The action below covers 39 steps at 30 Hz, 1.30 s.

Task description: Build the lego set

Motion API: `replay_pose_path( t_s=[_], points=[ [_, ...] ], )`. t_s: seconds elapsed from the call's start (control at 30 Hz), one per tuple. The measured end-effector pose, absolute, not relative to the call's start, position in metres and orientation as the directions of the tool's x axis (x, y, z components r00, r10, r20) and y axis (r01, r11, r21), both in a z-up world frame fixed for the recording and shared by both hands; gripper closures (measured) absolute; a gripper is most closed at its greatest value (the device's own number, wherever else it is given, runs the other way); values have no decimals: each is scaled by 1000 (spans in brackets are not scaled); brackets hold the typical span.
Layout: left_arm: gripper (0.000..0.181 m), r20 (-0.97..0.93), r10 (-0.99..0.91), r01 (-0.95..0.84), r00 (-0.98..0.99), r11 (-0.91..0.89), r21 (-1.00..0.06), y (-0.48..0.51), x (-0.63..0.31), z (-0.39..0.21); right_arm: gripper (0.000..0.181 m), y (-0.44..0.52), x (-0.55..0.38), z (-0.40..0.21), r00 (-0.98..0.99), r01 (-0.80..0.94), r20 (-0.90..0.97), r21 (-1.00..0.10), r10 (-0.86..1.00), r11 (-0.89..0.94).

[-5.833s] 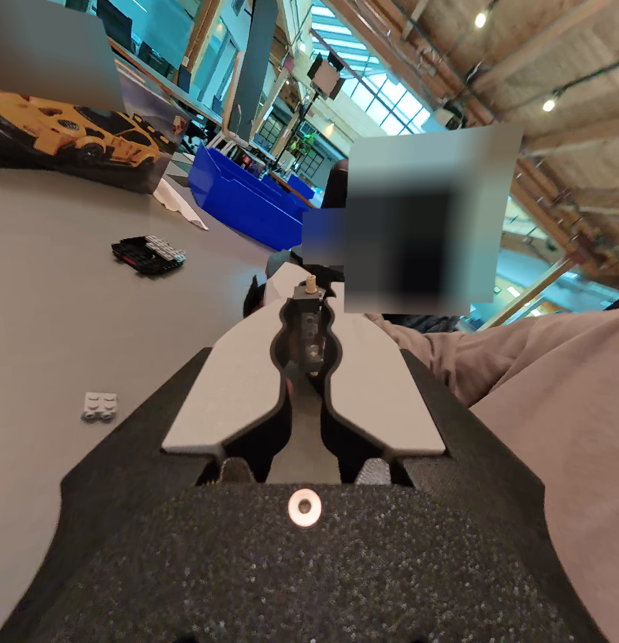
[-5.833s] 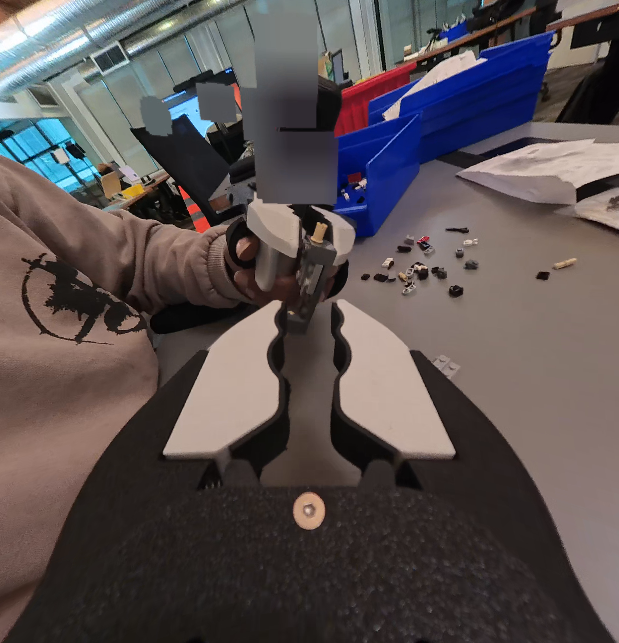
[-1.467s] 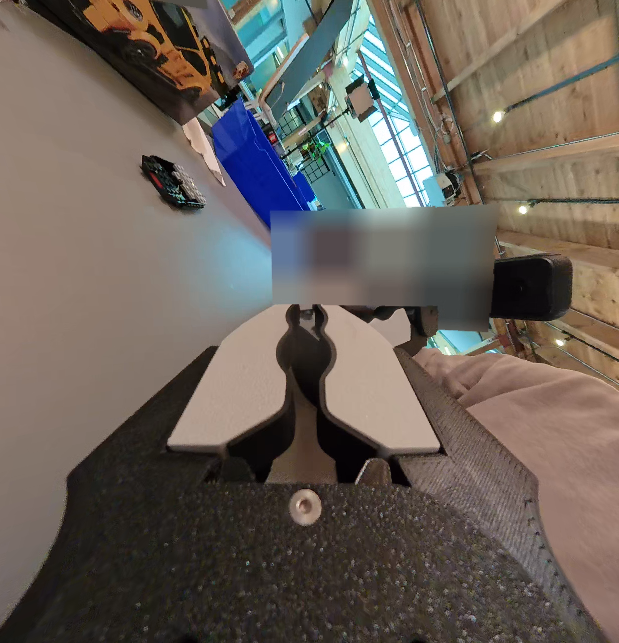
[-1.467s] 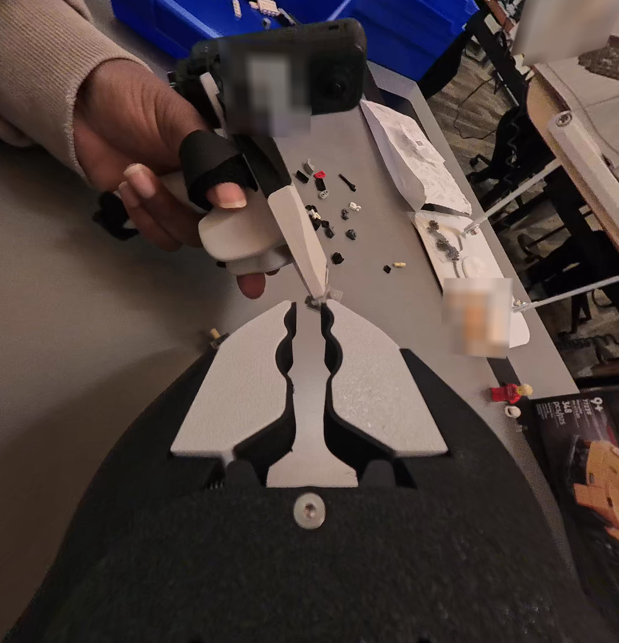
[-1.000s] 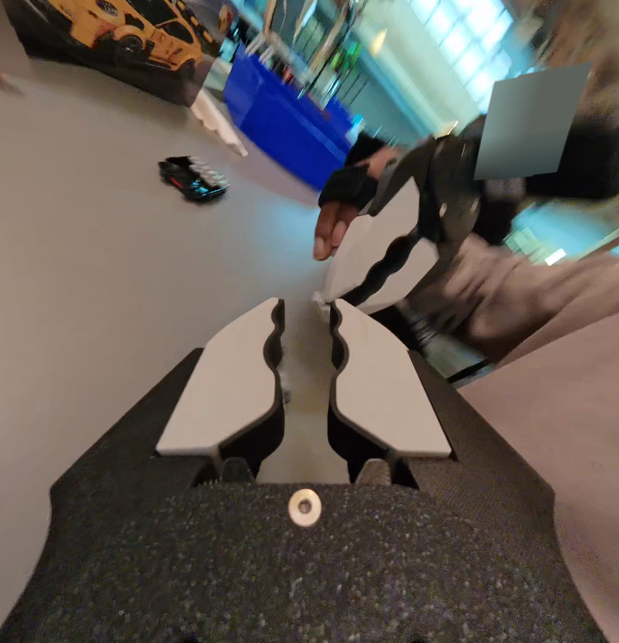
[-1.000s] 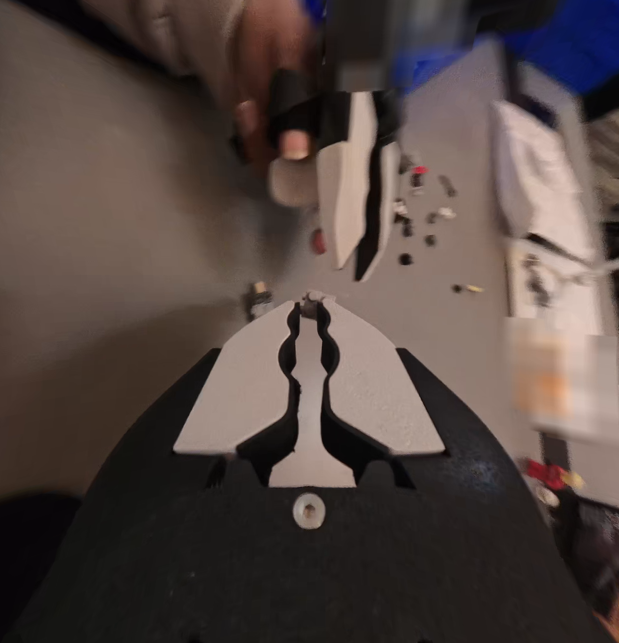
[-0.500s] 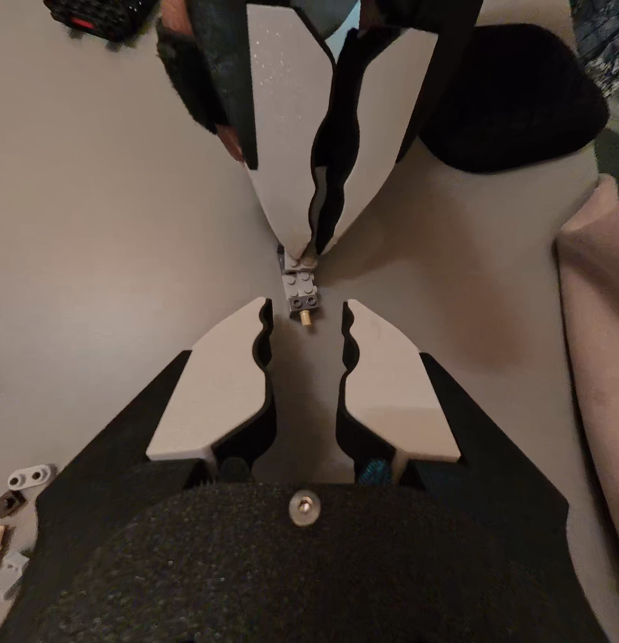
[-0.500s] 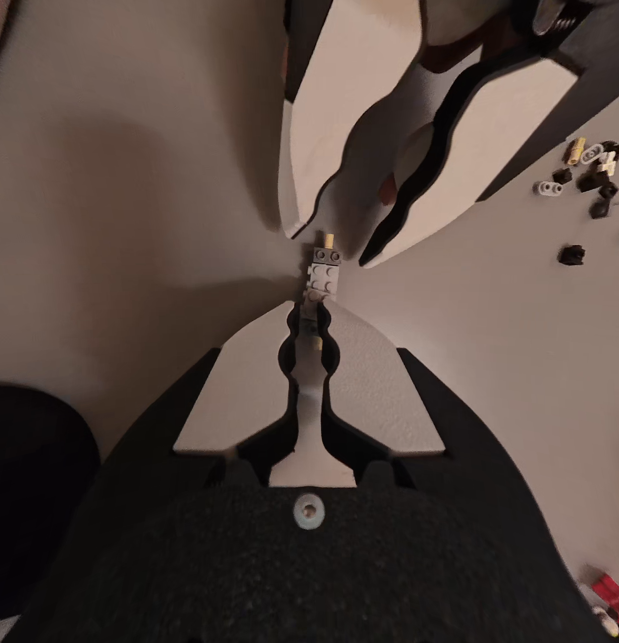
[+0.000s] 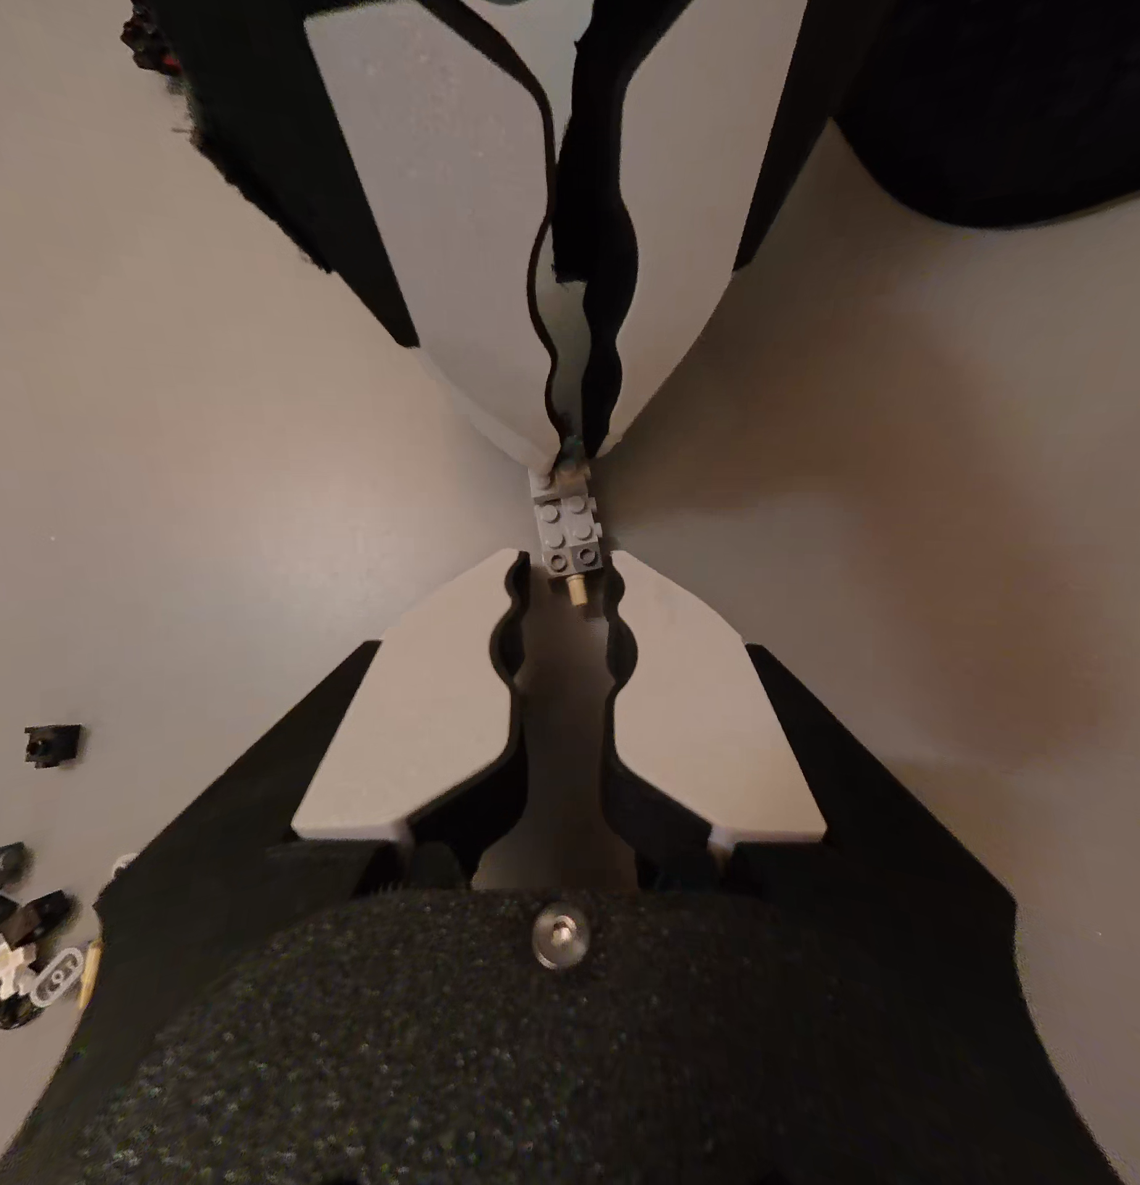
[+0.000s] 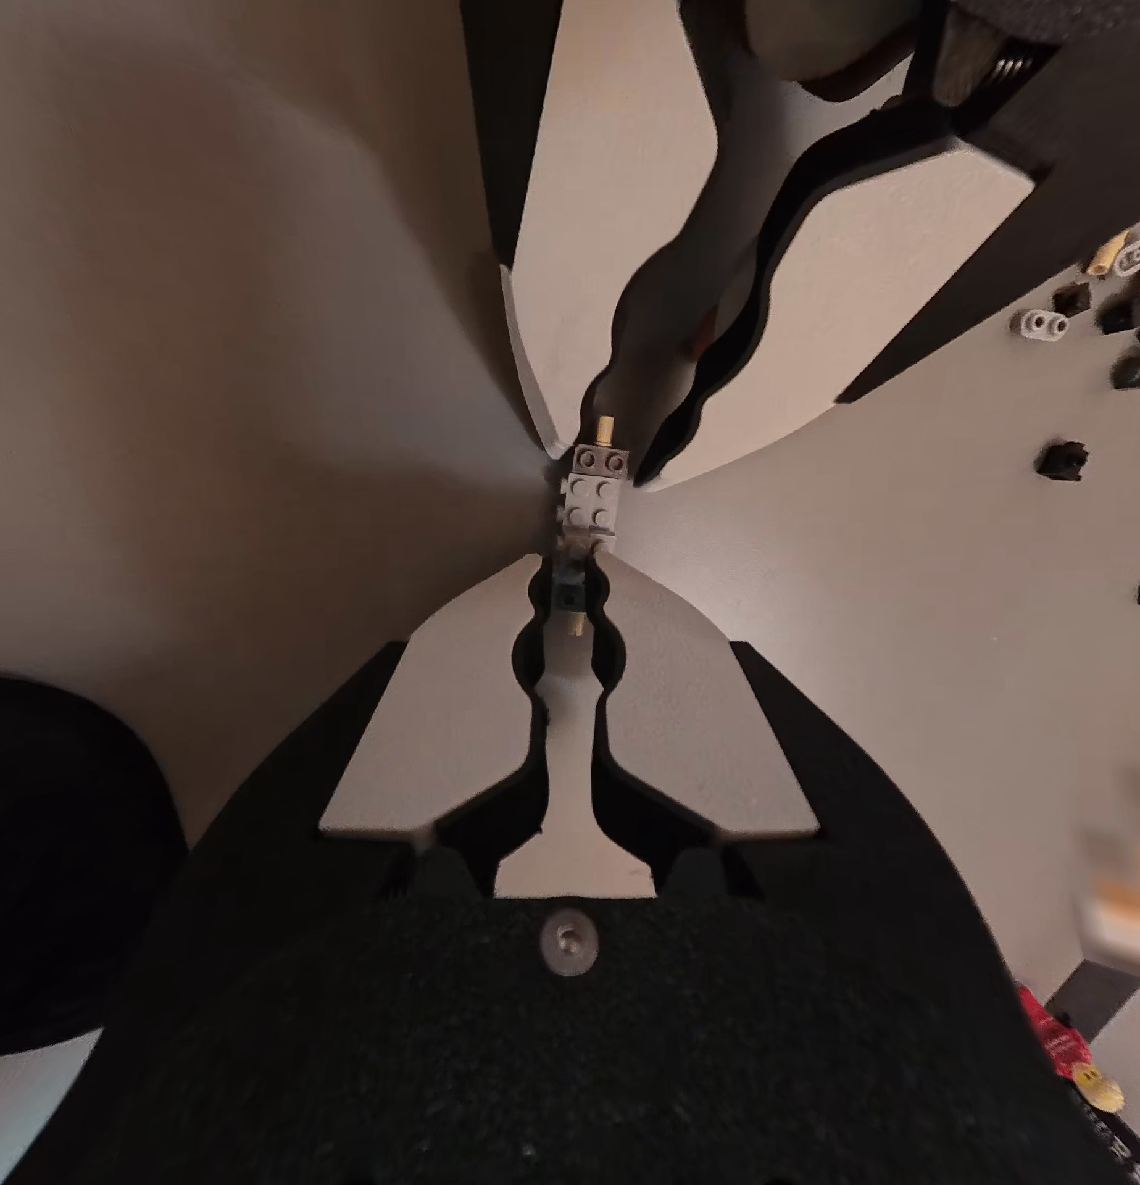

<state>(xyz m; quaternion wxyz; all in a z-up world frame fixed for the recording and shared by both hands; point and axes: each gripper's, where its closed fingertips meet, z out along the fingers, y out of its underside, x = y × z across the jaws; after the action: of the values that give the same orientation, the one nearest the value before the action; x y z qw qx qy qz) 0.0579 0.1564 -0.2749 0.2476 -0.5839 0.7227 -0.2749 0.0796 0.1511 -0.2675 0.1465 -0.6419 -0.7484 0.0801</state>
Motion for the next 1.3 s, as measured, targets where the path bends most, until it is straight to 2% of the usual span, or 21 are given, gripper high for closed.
replay_pose_path(
  t_s=[0.37, 0.7, 0.8, 0.97, 1.3],
  points=[
    [165, -10, -982, -691, -191, 141, -709, 158, 58, -273, 169, 154, 84, -268, -101, 955, 101, -270, 990, 125],
    [159, -1, -981, -675, -193, 134, -726, 156, 61, -271, 167, 155, 80, -263, -21, 920, 94, -387, 995, 56],
    [160, -21, -982, -676, -190, 146, -722, 157, 62, -272, 176, 154, 81, -267, -8, 924, 81, -379, 997, 38],
    [165, -41, -981, -679, -189, 161, -716, 156, 63, -272, 177, 156, 81, -265, 40, 939, 58, -342, 998, -18],
    [161, 18, -980, -660, -201, 122, -741, 156, 60, -269, 181, 156, 84, -261, 86, 962, 13, -261, 996, -80]
  ],
)
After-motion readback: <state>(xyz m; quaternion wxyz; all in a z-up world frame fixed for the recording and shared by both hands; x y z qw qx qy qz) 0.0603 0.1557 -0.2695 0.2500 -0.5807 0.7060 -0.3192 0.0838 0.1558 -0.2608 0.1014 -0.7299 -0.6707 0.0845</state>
